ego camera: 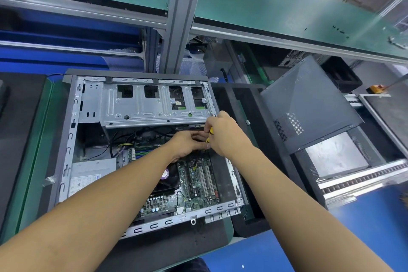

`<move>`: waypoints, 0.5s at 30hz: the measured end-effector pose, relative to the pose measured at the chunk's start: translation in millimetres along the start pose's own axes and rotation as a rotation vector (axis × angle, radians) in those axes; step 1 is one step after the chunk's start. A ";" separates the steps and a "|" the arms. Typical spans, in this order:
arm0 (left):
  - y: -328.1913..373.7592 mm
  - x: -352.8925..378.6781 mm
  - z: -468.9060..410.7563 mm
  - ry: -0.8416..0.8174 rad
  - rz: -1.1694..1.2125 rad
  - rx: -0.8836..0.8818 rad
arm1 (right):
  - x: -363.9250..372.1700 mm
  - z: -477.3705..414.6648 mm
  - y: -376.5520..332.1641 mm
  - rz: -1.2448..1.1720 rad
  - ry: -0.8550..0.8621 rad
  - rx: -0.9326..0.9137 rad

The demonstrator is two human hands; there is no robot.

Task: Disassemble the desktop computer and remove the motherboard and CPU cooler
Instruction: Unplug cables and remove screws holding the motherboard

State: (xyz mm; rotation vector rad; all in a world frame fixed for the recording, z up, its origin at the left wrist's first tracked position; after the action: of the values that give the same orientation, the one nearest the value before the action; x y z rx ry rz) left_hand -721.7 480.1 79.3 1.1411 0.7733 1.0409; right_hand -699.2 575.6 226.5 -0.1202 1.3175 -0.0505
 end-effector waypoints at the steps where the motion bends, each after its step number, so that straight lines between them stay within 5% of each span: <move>1: -1.6 -1.0 -0.9 0.020 -0.027 -0.006 | -0.1 0.6 0.1 -0.040 0.022 0.014; 6: -2.9 1.5 -4.7 0.011 -0.060 0.024 | 0.3 -1.4 3.5 -0.042 0.105 0.135; 15: 0.7 1.3 -2.6 -0.013 -0.021 0.018 | -2.1 -0.1 0.1 -0.047 -0.008 0.064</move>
State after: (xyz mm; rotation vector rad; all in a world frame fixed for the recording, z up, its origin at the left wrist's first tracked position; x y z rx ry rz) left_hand -723.8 482.3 79.3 1.1517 0.7840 1.0099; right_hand -699.8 576.0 228.5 -0.0969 1.3040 -0.1316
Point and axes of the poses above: each hand's wrist, its own z-axis away from the middle knuckle, its own x-axis out of the palm, y = z × x, the point moved 4 cm from there along -z, towards the middle knuckle, and after that the axes turned 8 degrees about x, right-handed, at the moved point
